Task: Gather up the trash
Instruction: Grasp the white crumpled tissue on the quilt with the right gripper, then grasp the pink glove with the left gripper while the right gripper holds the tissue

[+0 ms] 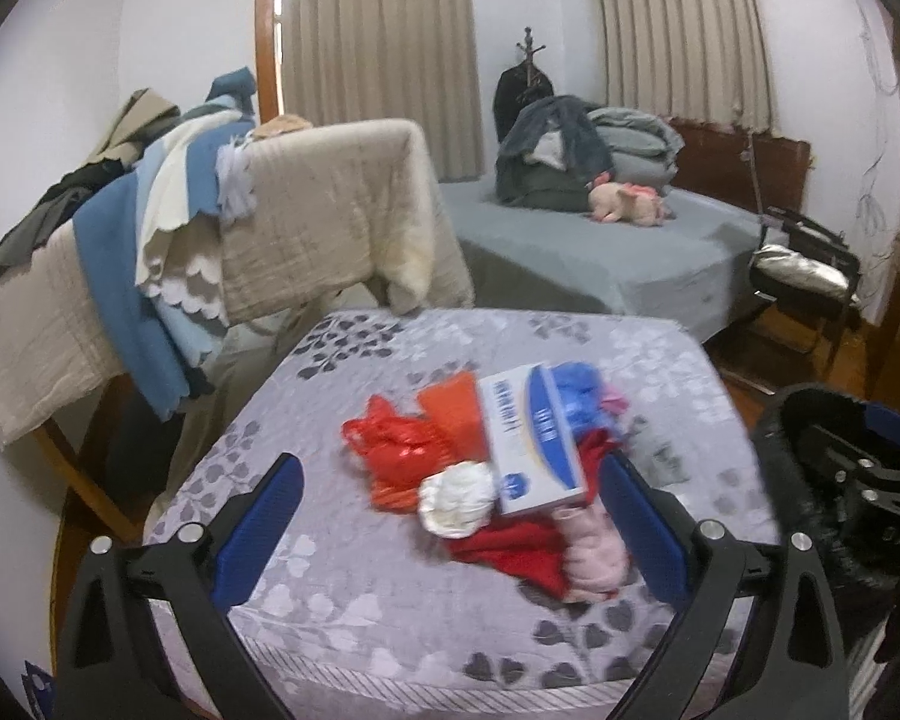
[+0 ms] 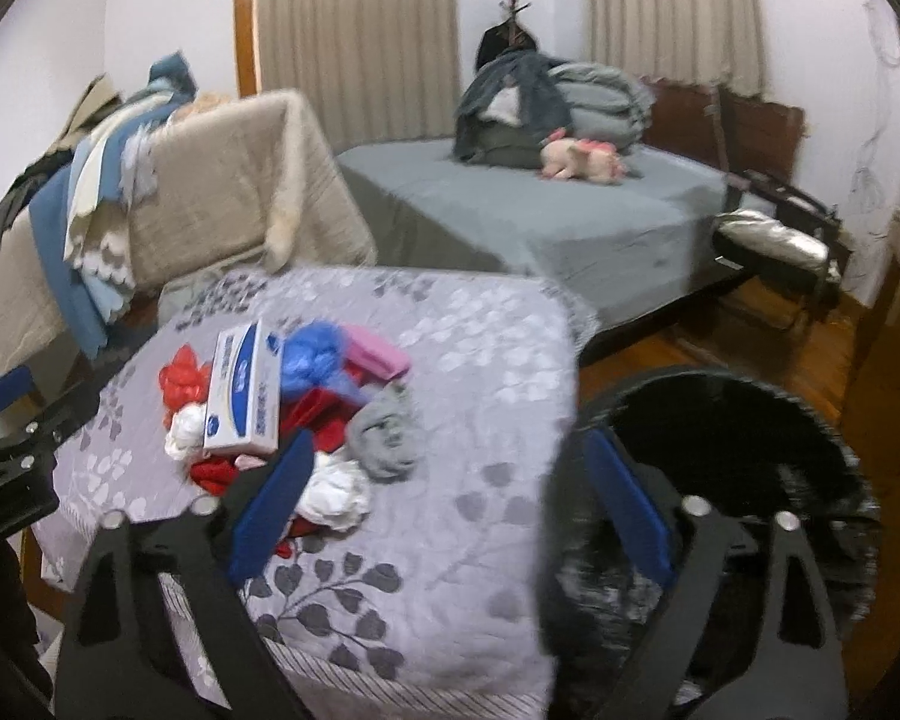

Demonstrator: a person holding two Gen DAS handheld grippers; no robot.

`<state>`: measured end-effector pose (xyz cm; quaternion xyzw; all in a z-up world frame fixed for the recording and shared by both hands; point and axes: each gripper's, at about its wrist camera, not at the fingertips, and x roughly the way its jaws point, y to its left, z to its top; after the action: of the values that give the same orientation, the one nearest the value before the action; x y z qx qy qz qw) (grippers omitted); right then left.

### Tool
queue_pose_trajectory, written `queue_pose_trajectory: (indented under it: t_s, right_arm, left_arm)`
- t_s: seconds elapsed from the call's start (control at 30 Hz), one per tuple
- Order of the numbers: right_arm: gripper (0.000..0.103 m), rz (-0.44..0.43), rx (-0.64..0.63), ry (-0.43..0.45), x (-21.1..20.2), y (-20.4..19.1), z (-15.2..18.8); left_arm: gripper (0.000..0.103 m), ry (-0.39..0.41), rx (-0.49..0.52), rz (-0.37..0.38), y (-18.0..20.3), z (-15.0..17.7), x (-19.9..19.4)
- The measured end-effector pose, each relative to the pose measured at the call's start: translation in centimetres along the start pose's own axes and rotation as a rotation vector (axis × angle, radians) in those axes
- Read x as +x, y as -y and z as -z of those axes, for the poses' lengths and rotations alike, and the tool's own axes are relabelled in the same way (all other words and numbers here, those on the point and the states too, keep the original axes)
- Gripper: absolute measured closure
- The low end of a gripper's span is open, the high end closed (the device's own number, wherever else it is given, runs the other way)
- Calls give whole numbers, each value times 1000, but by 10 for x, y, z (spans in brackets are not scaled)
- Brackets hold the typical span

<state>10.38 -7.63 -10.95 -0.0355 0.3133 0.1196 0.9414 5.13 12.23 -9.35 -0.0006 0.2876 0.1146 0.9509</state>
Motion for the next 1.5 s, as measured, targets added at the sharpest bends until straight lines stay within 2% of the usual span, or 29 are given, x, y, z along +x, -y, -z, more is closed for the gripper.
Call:
queue_pose_trajectory:
  t_s: [0.27, 0.4, 0.5, 0.6, 0.67, 0.8, 0.87, 0.97, 1.03, 1.37, 1.43, 1.5]
  right_arm:
    - [30, -63, -33, -139, 65, -31, 20]
    - [32, -87, -60, -167, 85, -44, 25]
    - [39, -113, -77, -190, 94, -51, 28]
    - [50, -141, -76, -207, 100, -56, 29]
    - [69, -165, -82, -227, 104, -58, 30]
    - [79, -194, -81, -232, 103, -56, 30]
    - [90, -203, -87, -225, 98, -54, 29]
    - [91, -184, -91, -214, 89, -46, 28]
    - [100, -178, -83, -216, 86, -39, 29]
    - [100, -141, -36, -208, 61, 5, 38]
    - [100, -137, -26, -210, 58, 8, 41]
    - [100, -133, -21, -210, 56, 13, 43]
  left_arm:
    - [11, -59, -17, -31, -22, 14, 40]
    - [13, -80, -19, -36, -25, 17, 51]
    - [13, -89, -25, -33, -27, 17, 55]
    - [13, -94, -21, -31, -26, 19, 57]
    - [13, -99, -22, -29, -26, 19, 58]
    - [13, -103, -22, -24, -24, 19, 58]
    - [14, -104, -20, -17, -22, 19, 58]
    - [18, -107, -17, 10, -14, 19, 56]
    - [21, -112, -8, 38, -6, 20, 55]
    - [46, -164, 70, 212, 50, 40, 57]
    - [59, -193, 85, 243, 59, 46, 63]
    - [68, -218, 98, 263, 66, 51, 70]
